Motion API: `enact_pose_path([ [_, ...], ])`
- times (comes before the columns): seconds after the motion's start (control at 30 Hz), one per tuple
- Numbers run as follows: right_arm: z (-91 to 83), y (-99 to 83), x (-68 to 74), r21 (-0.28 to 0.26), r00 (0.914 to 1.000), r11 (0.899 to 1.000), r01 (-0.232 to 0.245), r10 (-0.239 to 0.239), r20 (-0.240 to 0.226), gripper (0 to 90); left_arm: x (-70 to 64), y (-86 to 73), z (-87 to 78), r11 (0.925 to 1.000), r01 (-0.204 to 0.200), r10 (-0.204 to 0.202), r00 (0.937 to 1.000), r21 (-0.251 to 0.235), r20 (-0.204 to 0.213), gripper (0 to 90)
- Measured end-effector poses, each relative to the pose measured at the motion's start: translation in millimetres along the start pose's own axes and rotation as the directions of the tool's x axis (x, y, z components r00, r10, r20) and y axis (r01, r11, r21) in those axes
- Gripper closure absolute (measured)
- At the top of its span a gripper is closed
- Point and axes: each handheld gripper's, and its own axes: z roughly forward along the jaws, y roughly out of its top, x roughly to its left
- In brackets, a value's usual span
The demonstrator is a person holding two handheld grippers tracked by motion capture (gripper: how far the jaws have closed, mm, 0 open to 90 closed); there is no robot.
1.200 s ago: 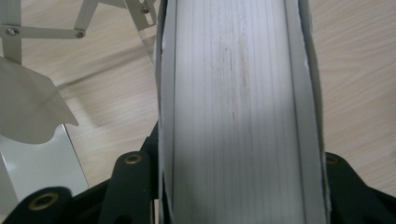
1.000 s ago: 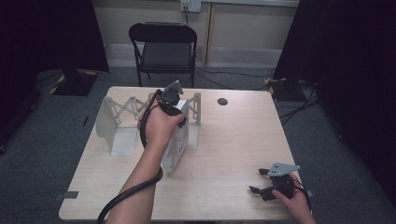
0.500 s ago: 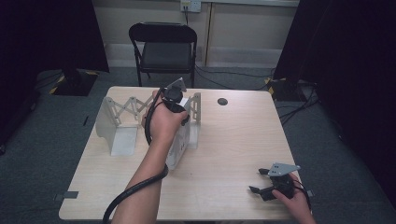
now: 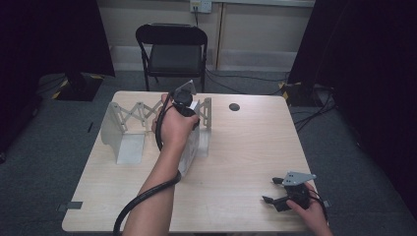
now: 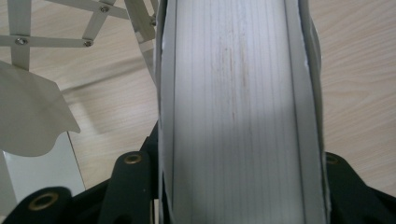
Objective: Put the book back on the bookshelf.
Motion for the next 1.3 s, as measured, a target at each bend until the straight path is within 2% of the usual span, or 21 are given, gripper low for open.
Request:
enact_pose_path([
  [0.17,-0.1,0.0,0.2,0.002,1.0,1.0,-0.004,0.004,-0.002,16.9,-1.1,3.1,1.1,0.9999,0.01,-0.01,0.9999,0.007,-0.003,52.9],
  [0.27,-0.1,0.0,0.1,0.001,1.0,1.0,-0.002,0.002,-0.001,16.9,-1.9,5.4,0.8,0.9999,0.0,0.0,1.0,0.012,-0.009,53.0],
  [0.3,-0.1,0.1,0.2,0.002,1.0,1.0,-0.004,0.004,-0.001,16.9,-2.4,5.9,0.8,0.9999,0.011,-0.011,0.9999,0.01,-0.012,53.0],
  [0.47,-0.1,0.1,0.2,0.002,1.0,1.0,-0.004,0.004,-0.001,16.9,-1.3,9.2,2.0,0.9998,0.008,-0.008,0.9999,0.017,-0.011,53.0],
  [0.77,-0.2,0.1,0.2,0.002,1.0,1.0,-0.004,0.004,-0.001,16.9,0.1,12.7,2.7,0.9995,0.03,-0.03,0.9993,0.009,-0.021,53.0],
  [0.93,-0.1,0.1,0.2,0.002,1.0,1.0,-0.004,0.004,-0.001,16.9,-0.3,14.6,2.9,0.9996,0.028,-0.027,0.9996,0.009,-0.011,53.0],
  [1.3,-0.1,0.1,0.2,0.002,1.0,1.0,-0.004,0.004,-0.002,16.9,-1.6,19.8,3.4,0.9995,0.029,-0.029,0.9993,0.009,-0.022,53.0],
])
